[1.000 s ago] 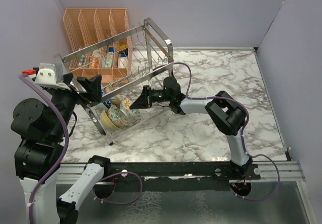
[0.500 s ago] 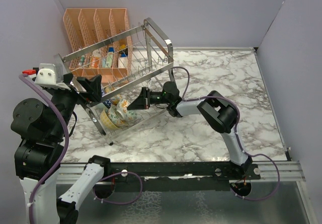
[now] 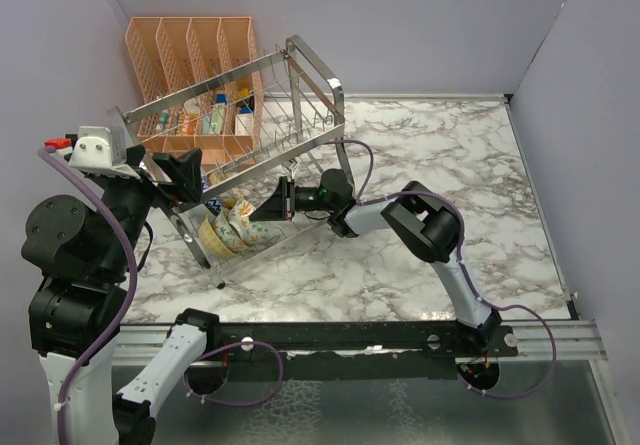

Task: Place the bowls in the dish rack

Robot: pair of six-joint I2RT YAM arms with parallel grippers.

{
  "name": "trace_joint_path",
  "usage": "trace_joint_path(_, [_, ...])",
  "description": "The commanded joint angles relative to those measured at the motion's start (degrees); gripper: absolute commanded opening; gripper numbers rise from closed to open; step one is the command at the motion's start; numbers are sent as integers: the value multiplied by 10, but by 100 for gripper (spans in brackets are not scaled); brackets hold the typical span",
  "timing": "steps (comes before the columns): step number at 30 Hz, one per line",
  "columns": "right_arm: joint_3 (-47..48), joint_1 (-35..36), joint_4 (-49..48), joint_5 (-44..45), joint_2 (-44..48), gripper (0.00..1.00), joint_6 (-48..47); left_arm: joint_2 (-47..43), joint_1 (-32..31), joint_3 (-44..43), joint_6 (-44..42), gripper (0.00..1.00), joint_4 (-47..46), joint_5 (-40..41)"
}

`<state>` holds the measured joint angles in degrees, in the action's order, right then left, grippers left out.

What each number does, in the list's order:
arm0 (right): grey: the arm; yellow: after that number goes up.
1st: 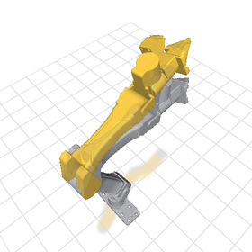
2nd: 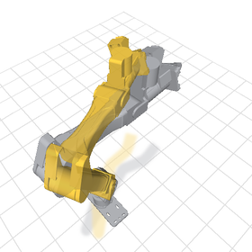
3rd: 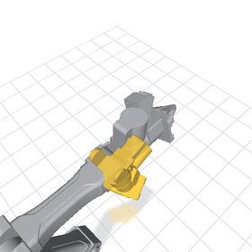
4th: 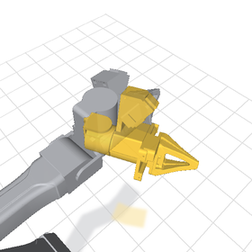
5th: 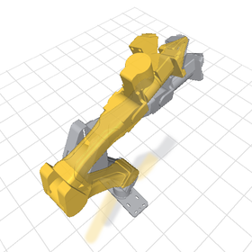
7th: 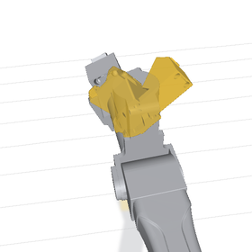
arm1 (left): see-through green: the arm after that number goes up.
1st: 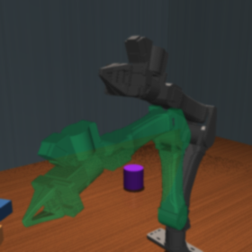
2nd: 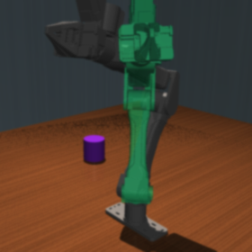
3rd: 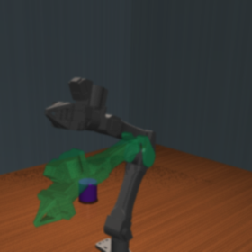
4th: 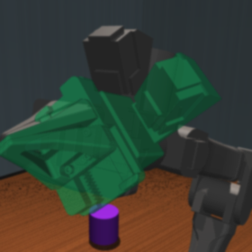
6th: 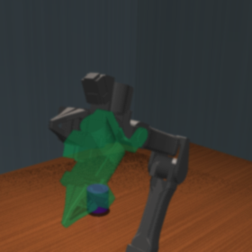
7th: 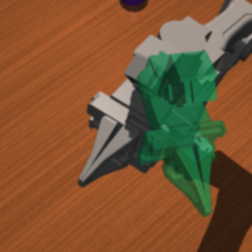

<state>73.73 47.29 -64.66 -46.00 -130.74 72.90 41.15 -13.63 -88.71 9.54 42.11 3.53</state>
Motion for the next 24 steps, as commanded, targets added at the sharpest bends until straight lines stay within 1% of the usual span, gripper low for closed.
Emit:
trace_joint_path(1, [1,-1,30,19,-8,12,6,-4,-3,-5,-6,99,5,14])
trace_joint_path(5, [9,-1,68,16,9,18,-44,-5,-3,-4,-7,99,6,16])
trace_joint_path(8, [26,-1,119,6,24,27,-93,-5,-3,-3,-6,99,6,16])
trace_joint_path(10, [22,0,119,3,30,30,-101,-6,-3,-3,-6,99,5,15])
trace_joint_path(14, [10,0,88,-9,42,36,-98,-5,-3,-3,-5,99,5,16])
trace_joint_path(17, [-4,2,79,-10,60,39,-101,-3,-3,-5,-3,99,5,16])
trace_joint_path(24, [-41,9,68,-8,105,40,-108,-3,-3,-2,1,99,5,15])
